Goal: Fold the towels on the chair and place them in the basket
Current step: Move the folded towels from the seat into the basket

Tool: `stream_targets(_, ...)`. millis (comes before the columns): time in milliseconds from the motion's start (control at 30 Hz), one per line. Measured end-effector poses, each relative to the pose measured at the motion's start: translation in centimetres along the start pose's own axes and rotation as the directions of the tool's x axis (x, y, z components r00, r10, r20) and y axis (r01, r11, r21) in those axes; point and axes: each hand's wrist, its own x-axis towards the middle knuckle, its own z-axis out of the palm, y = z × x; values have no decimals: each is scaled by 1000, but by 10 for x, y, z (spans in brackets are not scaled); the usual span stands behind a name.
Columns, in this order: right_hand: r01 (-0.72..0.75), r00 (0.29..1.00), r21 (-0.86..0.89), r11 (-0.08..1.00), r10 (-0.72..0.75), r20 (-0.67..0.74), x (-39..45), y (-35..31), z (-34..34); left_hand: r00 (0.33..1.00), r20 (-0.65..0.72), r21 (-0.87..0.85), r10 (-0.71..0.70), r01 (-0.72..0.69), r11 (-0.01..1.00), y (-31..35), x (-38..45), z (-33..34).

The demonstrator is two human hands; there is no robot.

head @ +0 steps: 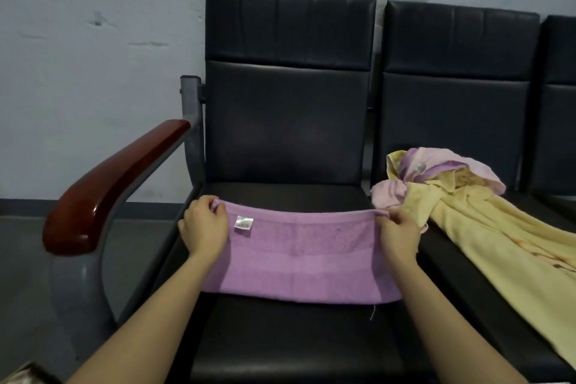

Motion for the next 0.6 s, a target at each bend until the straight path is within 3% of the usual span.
stream_targets(200,15,1000,-158,987,-16,-2,42,10,23,998,36,51,42,-43,998,5,39,36)
stream_targets(500,-57,994,-289,956,81,73,61,56,54,981,189,329,-32,-33,944,-26,54,79)
stream_targets(600,37,997,-427,904,-4,78,58,57,59,978,205,402,-24,-62,913,-32,51,80)
